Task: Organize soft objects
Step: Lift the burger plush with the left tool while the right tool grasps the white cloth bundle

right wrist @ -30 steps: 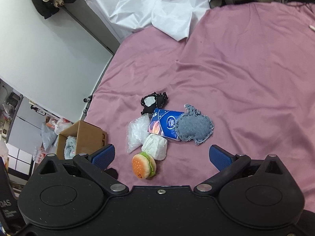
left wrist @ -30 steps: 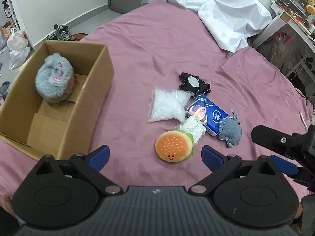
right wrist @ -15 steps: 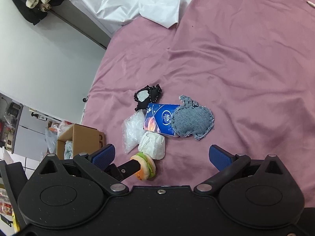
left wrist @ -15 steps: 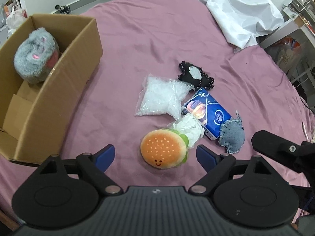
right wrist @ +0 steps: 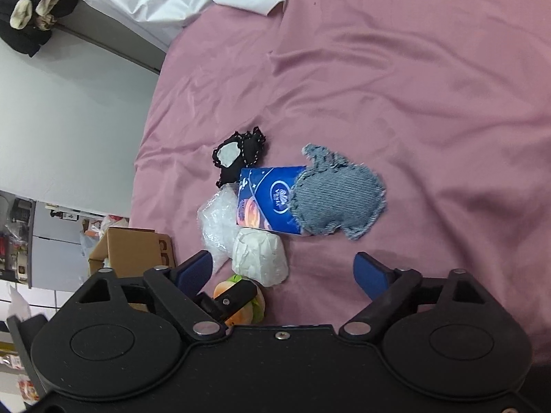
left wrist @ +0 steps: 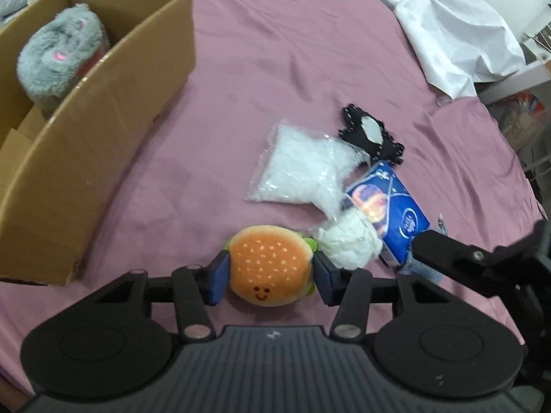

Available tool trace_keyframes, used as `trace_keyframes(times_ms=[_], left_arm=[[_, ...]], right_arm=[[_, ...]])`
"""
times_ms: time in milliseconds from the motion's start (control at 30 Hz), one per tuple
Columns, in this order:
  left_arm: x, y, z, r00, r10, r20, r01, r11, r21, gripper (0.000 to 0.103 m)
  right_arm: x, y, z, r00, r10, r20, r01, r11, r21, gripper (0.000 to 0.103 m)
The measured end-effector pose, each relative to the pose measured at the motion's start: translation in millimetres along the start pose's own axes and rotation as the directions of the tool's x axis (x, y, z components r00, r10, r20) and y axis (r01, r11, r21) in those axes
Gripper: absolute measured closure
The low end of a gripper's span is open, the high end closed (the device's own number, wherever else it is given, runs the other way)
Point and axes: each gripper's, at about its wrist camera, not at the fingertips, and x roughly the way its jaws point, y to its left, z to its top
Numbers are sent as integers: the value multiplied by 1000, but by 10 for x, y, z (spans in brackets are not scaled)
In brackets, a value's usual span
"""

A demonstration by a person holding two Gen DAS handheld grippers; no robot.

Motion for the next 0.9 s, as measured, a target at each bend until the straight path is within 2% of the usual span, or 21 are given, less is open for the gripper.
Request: trace_keyframes(times_ms=[267, 733, 833, 900], left_arm=[[-101, 105, 97, 1000, -5, 14, 5, 999, -31, 55], [-222, 277, 155, 999, 17, 27, -16, 999, -34, 55], [-265, 270, 143, 999, 25, 28, -25, 999, -28, 55], [-307, 267, 128, 999, 29, 25, -28, 999, -25, 55]], right_arm=[[239, 119, 10, 1000, -18, -23, 17, 1000, -15, 29], [394, 286, 30, 995, -99, 8, 99, 992, -74, 31], [433, 309, 15, 993, -118, 14, 119, 986, -115, 41], [452, 282, 27, 992, -123, 17, 124, 985, -119, 59]])
